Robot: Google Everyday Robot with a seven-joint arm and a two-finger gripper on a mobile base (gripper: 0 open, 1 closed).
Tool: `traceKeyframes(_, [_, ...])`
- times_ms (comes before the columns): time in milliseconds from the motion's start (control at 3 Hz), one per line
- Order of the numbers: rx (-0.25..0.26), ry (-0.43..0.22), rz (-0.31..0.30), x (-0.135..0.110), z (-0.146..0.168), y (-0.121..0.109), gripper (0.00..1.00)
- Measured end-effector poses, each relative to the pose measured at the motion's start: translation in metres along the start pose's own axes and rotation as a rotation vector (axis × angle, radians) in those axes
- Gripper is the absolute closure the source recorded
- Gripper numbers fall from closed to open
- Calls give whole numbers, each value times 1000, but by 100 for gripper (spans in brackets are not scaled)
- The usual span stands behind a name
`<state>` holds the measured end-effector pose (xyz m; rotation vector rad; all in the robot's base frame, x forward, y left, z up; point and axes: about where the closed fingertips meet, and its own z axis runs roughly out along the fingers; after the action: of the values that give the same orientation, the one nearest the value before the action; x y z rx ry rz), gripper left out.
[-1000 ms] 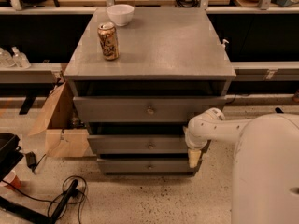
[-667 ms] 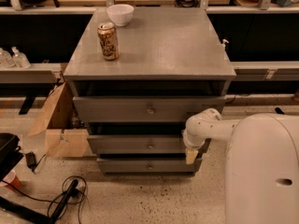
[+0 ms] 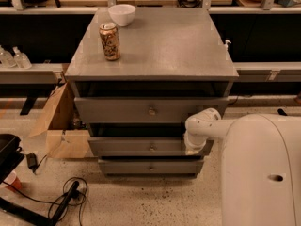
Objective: Open middle drawer
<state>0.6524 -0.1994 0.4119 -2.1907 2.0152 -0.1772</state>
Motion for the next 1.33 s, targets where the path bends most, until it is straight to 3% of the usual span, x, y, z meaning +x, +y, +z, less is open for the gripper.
traceKeyframes(333, [-8,5,2,2,-5,2,88])
traceKeyframes(667, [-8,5,2,2,-9,1,100])
traceKeyframes(1333, [-8,5,2,2,-11,1,100])
